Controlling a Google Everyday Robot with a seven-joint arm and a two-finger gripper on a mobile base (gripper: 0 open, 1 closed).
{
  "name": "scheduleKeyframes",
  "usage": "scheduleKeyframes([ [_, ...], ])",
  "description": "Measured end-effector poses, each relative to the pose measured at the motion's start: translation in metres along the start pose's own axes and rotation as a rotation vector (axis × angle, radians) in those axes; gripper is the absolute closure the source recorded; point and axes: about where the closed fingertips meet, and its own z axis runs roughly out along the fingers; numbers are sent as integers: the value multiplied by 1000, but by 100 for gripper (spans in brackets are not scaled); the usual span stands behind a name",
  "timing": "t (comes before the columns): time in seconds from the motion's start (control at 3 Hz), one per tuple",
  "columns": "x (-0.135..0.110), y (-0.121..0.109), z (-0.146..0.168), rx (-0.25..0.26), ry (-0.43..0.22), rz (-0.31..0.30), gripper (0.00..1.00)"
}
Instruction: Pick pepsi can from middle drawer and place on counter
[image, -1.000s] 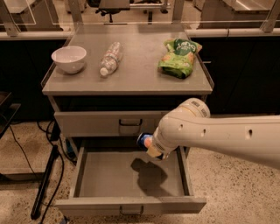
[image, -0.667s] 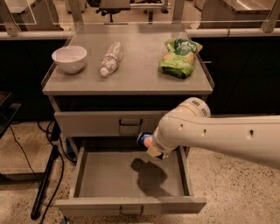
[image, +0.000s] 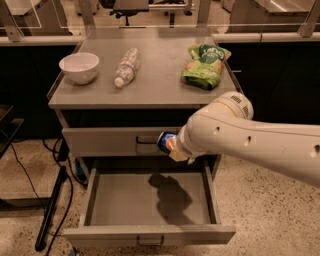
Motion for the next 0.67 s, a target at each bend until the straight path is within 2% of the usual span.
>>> scheduleKeyframes([
  [0.33, -15, -28, -39, 74, -65, -5, 100],
  [0.67, -16, -28, -41, 76, -68, -5, 100],
])
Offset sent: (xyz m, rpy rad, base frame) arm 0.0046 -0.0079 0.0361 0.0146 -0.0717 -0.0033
